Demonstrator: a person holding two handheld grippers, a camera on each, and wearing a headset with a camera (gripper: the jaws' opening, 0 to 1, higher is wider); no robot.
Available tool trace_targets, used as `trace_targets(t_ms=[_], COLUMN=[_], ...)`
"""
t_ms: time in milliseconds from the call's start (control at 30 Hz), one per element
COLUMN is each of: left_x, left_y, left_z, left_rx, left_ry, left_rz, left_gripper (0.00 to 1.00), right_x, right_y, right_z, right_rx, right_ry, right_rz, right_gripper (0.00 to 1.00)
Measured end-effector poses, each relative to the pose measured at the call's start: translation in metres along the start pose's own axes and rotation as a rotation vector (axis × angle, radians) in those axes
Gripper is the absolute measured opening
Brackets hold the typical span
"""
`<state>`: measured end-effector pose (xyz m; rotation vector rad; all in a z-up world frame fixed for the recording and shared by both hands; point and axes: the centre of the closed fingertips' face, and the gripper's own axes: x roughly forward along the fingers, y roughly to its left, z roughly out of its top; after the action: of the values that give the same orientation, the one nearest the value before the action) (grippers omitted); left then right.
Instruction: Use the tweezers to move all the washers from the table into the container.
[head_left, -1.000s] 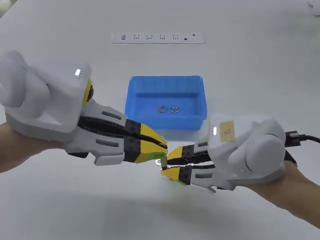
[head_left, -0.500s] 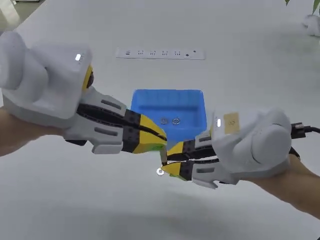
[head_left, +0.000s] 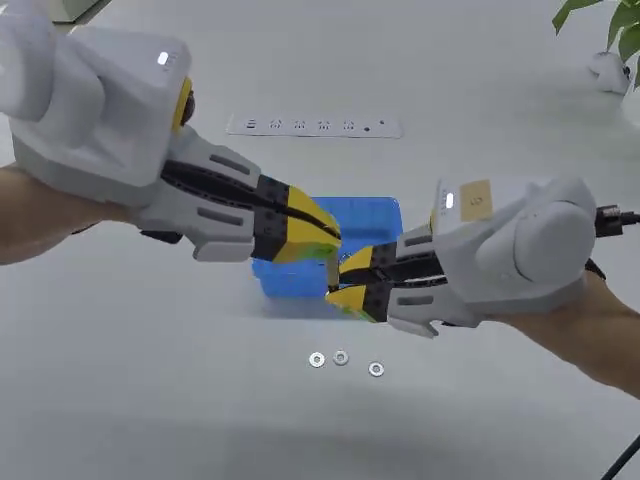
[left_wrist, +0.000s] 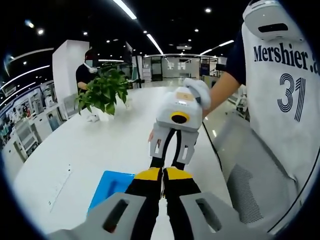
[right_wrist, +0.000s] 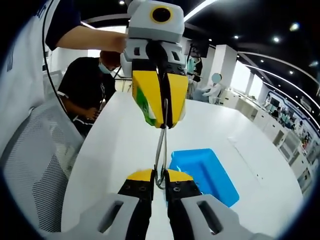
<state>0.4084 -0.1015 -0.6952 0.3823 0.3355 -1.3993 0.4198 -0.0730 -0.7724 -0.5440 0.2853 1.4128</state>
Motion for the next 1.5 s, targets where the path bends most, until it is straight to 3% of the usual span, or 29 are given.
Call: trace_targets(t_ms=[267,500,667,833,1133,1500], left_x=[-0.002,0.002,0.010,0.019,0.035,0.040], left_y=[0.026,0.046,0.063,0.082,0.096,0.104], left_z=[0.007,0.001,-0.012,-0.030,-0.064,-0.076], left_rx=[0.044,0.047,0.031,-0.001,-0.044,-0.075], left_ry=[0.008,0.014,0.025,0.037,0.071,0.066], left_rz=[0.003,0.018,0.031,0.031,0.009,0.026], left_gripper=[0.06,0.06,0.06,0.06,0.06,0.06], right_x=[0.002,0.011,0.020,0.033,0.055,0.063], right_y=[-0.028,-0.050,-0.063,-0.076,-0.080,-0.079], right_z=[0.005,-0.001,-0.013,-0.030,-0.057,-0.069], right_rx=[-0.002,-0.002,-0.048,-0.010,0.051,0.088], right_ry=[-0.021,-0.025,0.016,0.027,0.056,0.074], right_rz=[-0.037,-0.049,-0.057,-0.050,-0.011,-0.004], right_gripper=[0.09,0.09,0.10,0.10,0.10,0.10])
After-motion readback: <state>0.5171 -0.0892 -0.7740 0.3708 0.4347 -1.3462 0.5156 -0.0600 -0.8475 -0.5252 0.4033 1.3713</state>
